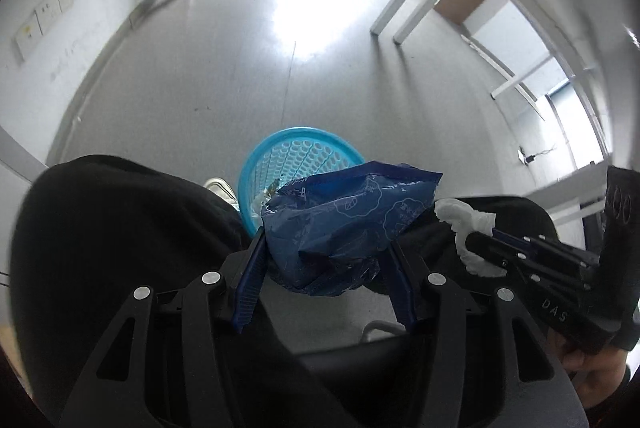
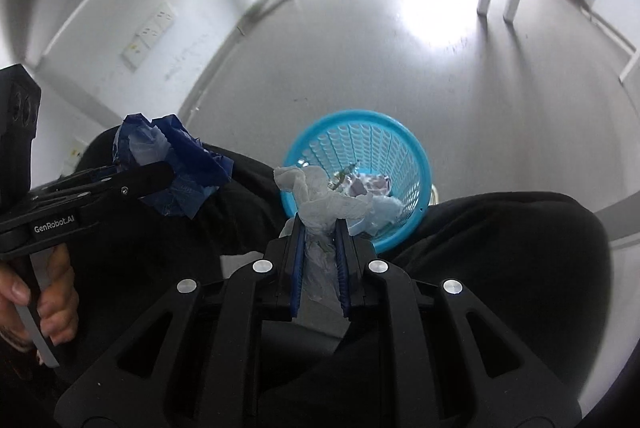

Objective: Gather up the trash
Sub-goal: 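Open both tools to drop the tissue and blue bag into the basket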

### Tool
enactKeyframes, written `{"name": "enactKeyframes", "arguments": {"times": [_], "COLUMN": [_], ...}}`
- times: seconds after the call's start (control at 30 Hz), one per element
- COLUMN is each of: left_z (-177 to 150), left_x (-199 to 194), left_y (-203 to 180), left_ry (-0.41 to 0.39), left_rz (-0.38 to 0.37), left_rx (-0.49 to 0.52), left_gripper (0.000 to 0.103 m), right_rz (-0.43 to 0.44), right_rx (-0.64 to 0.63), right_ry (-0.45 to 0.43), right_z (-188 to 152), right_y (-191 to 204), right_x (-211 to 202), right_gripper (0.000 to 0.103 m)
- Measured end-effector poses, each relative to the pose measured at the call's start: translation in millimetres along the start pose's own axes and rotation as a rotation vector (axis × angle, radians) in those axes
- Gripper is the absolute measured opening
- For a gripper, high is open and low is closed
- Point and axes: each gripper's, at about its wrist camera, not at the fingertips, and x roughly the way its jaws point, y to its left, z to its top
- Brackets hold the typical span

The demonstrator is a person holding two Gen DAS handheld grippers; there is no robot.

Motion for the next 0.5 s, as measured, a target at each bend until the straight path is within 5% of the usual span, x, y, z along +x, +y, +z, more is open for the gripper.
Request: {"name": "enactKeyframes", "arguments": {"times": [0.37,0.47,0.5], "left_z": [38,47,49], "left_x": [83,101,104], "left_y": [22,29,33], "left_ry": [0.129,0.154,0.152], "left_rz": [-0.033,-0.096,-0.1], "left_rx": [-0.138,-0.177,-0.195], "left_gripper": [0.057,0.068,0.069], "right_rz": [0.017,0.027,0.028], "right_rx": [0.147,0.171,0.178], "right_ry": [0.084,0.101,0.104], "right_z": [21,27,29], "right_y": [-35,-44,-47], "right_x": [83,98,102], "right_gripper": [0.017,0.026,0.037]}}
